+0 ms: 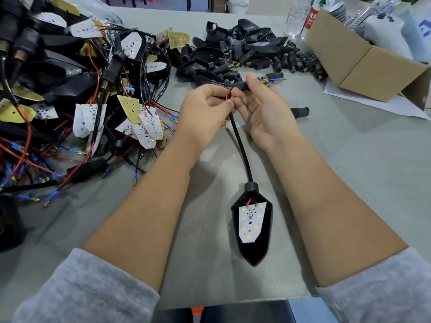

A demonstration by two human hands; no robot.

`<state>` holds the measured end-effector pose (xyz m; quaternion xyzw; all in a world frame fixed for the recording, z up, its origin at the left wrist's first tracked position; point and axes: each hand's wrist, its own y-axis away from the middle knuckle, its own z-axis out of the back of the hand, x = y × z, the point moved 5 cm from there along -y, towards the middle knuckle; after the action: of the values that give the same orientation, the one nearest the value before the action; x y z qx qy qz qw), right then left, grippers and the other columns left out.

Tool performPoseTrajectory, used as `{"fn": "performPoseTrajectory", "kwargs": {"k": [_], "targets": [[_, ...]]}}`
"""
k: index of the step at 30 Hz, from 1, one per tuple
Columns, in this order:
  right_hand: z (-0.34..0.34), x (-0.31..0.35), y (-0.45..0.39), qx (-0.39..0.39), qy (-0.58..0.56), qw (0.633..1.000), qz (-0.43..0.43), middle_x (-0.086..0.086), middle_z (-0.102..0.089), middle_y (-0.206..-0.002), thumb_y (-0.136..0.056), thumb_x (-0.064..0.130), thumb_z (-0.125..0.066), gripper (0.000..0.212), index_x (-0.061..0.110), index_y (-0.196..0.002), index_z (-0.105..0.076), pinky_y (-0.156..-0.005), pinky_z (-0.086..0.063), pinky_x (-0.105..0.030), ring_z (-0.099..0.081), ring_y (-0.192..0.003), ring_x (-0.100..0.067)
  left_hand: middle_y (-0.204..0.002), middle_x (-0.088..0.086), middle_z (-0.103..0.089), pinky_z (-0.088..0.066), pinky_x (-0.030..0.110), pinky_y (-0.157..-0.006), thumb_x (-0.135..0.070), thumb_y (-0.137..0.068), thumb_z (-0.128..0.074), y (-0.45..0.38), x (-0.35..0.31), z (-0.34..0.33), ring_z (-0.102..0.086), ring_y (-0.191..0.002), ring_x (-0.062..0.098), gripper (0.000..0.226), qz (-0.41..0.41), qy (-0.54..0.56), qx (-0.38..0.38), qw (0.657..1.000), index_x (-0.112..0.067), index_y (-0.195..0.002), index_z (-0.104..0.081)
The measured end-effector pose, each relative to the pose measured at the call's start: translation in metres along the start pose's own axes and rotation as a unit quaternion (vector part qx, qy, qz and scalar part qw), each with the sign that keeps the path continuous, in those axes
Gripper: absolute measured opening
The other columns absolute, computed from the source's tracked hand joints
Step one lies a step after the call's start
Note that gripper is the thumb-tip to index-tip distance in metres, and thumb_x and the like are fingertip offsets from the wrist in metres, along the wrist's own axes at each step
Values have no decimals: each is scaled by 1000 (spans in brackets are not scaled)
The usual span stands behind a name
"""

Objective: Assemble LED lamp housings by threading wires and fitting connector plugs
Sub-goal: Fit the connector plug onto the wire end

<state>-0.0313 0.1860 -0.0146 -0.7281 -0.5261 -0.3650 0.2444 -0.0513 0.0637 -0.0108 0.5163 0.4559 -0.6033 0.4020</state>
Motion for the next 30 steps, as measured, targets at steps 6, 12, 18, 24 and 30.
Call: {"fn": "performPoseTrajectory", "kwargs": {"k": [6,12,18,24,30], "targets": [[5,3,-3,-31,13,999,24,-6,-62,-74,-95,13,-63,12,10,-89,-53,-60,-55,-20,-67,-61,-11,-74,3,-67,-56,24,-62,-4,-93,-61,0,1,2,-67,-59,12,11,-2,19,3,1000,-14,-92,-60],[3,2,-3,-23,97,995,29,-9,-60,-78,-97,17,-60,12,10,-90,-53,-55,-51,-20,-61,-55,-11,-72,8,-61,-53,23,-56,0,-94,-59,-2,-1,2,-59,-52,8,16,-26,1,5,1000,-14,-87,-63],[0,3,-1,-22,146,988,34,-9,-61,-76,-97,20,-59,15,9,-89,-54,-54,-47,-22,-54,-53,-12,-74,5,-61,-51,22,-55,-4,-94,-59,-3,1,2,-58,-53,6,15,-28,-17,-2,999,-17,-88,-61],[2,7,-1,-48,114,990,63,-4,-57,-77,-100,17,-54,2,16,-100,-56,-57,-49,-21,-60,-55,-12,-80,-6,-70,-50,19,-69,-19,-93,-62,-7,4,3,-62,-73,0,8,-17,-89,-5,996,-23,-91,-69],[9,12,-2,-62,74,993,69,-9,-57,-77,-104,14,-42,35,22,-138,-43,-56,-51,-23,-61,-52,-14,-81,-9,-70,-49,13,-75,-10,-87,-69,-2,4,-4,-61,-70,-6,24,-32,-117,72,990,-33,-87,-64]]}}
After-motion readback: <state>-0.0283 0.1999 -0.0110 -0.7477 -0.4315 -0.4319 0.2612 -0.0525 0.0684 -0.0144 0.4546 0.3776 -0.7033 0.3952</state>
